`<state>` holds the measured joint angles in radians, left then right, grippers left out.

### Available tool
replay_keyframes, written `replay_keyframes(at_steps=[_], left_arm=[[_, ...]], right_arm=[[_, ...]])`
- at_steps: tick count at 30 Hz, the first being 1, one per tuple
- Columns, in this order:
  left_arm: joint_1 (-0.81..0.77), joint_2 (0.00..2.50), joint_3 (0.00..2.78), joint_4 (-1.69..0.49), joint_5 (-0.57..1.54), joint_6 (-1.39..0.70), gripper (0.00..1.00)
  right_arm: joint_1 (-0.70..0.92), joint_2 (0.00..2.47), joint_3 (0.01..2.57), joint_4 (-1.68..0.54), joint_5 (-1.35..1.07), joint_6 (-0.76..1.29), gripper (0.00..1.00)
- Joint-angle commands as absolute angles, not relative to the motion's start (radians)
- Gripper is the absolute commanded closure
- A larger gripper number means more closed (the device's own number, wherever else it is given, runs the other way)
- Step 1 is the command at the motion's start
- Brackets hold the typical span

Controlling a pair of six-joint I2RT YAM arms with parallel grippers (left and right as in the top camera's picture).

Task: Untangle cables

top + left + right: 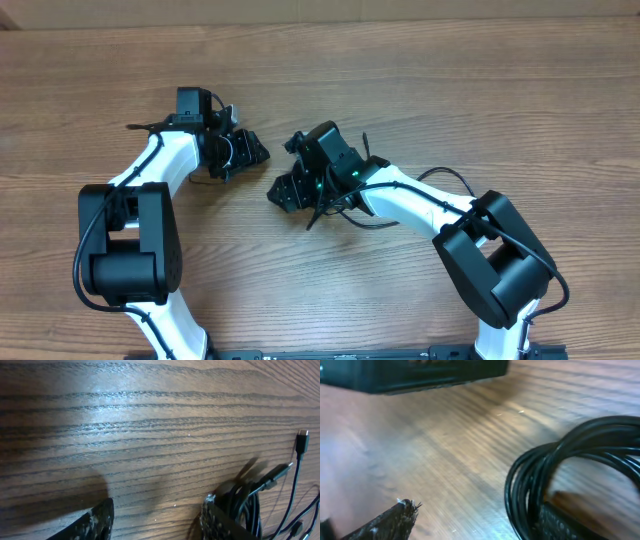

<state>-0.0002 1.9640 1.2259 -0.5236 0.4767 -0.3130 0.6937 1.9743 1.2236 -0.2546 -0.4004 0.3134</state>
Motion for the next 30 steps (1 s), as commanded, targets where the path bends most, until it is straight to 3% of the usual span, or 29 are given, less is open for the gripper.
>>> replay_keyframes(at_steps=[1, 30], left_arm=[[-0.004, 1.973, 1.248, -0.523, 0.472, -0.319, 0.43], [-0.004, 1.973, 1.248, -0.523, 0.472, -0.319, 0.41]], right_arm=[[0.694, 1.993, 1.228, -0.252, -0.474, 0.309, 0.23], [0.817, 1.993, 1.228, -0.293, -0.564, 0.309, 0.18]])
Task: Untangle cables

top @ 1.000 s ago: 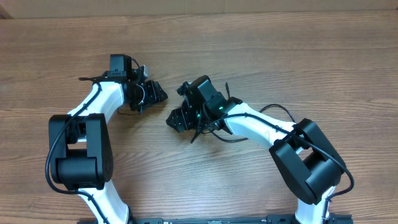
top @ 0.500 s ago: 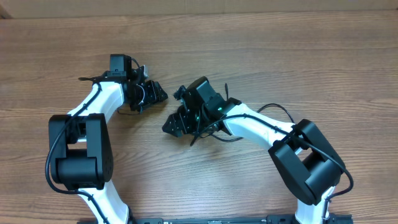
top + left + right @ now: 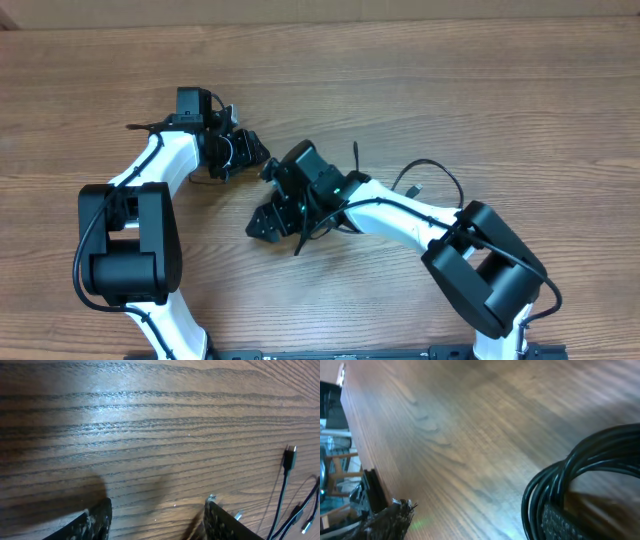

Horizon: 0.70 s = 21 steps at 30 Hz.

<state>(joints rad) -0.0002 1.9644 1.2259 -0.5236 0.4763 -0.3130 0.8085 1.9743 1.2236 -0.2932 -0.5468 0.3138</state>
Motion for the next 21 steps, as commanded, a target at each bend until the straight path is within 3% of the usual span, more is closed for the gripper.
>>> replay_keyframes(at_steps=[1, 21], left_arm=[[-0.004, 1.973, 1.248, -0.523, 0.472, -0.319, 0.41], [-0.005, 1.973, 1.248, -0.523, 0.472, -0.319, 0.41]], right_arm=[[0.817, 1.993, 1.228, -0.293, -0.564, 0.31, 0.18], [0.818, 1.993, 1.228, -0.292, -0.525, 0.309, 0.18]])
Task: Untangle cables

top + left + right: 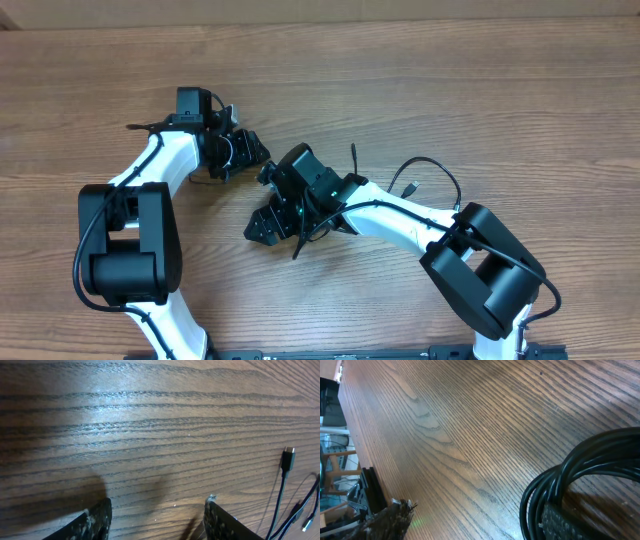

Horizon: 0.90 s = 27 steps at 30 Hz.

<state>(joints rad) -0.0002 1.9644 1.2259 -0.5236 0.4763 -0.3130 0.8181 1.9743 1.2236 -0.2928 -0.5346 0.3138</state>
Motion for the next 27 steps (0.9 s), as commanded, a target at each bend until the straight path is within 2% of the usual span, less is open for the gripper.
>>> replay_keyframes(at_steps=[1, 12, 15, 27], left_arm=[[-0.005, 1.973, 1.248, -0.523, 0.472, -0.319, 0.41], [-0.005, 1.973, 1.248, -0.52, 0.472, -0.319, 0.4], [-0.005, 1.973, 1.248, -0.52, 0.472, -0.319, 0.39], [-0.005, 1.973, 1.248, -0.52, 0.472, -0.319, 0.39]], right_arm=[[0.818, 1.993, 1.228, -0.29, -0.525, 0.309, 0.18], [0.818, 1.993, 1.228, -0.28, -0.525, 0.309, 0.17], [0.818, 1.993, 1.228, -0.276, -0.521, 0.309, 0.12], [0.818, 1.993, 1.228, -0.27, -0.463, 0.31, 0.08]])
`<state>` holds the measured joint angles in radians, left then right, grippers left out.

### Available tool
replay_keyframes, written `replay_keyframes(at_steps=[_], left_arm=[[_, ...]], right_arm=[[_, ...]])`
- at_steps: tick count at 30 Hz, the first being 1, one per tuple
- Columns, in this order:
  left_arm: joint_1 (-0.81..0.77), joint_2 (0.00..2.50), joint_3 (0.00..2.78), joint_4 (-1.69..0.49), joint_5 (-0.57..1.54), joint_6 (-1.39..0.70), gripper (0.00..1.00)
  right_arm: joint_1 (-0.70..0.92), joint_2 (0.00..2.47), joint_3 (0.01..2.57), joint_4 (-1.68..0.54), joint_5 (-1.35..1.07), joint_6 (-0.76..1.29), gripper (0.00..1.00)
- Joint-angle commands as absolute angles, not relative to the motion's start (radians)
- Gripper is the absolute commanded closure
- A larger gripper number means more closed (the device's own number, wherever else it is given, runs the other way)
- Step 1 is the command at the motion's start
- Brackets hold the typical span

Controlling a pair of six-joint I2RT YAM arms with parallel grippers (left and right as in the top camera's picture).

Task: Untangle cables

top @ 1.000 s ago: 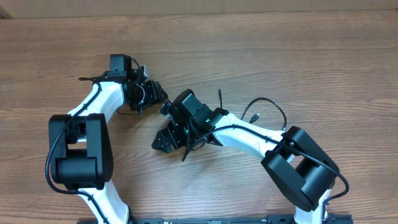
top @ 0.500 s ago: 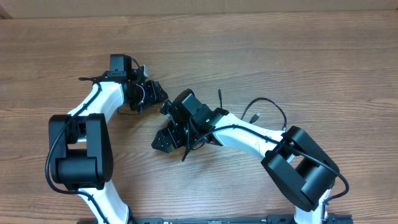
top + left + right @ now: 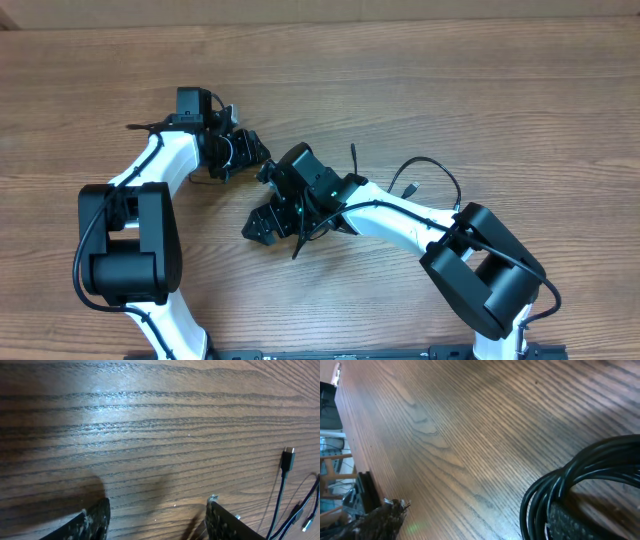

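A coil of black cable (image 3: 532,502) hangs looped round the right finger (image 3: 580,522) of my right gripper (image 3: 470,520), whose jaws stand wide apart over bare wood. Overhead, that gripper (image 3: 258,225) sits left of centre, and a thin cable loop (image 3: 437,164) trails beside its arm. My left gripper (image 3: 250,150) stands just up and left of it, open, with nothing between its fingers (image 3: 95,520). A loose cable ending in a USB plug (image 3: 287,457) lies to the right in the left wrist view.
The wooden table (image 3: 450,80) carries only the arms and the cables. More thin cable ends (image 3: 300,515) lie at the bottom right of the left wrist view. The table's edge (image 3: 340,390) shows at the upper left of the right wrist view.
My right gripper has shifted very slightly left with the coil still round its finger. The left gripper and the loose plug stay where they were.
First my right gripper was close beside the left one, and the coil lay against the left gripper's right finger. Then the right gripper stood down and to the left with the coil, leaving only loose cable ends near the left gripper. It has held there since.
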<state>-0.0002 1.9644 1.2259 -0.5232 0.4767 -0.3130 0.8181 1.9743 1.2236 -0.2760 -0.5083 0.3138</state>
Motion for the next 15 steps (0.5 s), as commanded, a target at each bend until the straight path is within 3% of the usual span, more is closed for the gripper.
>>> replay_keyframes(at_steps=[1, 15], left_arm=[[-0.005, 1.973, 1.248, -0.52, 0.472, -0.319, 0.39], [-0.005, 1.973, 1.248, -0.52, 0.472, -0.319, 0.38]], right_arm=[[0.818, 1.993, 1.228, -0.271, -0.452, 0.309, 0.08], [0.818, 1.993, 1.228, -0.271, -0.205, 0.393, 0.0]])
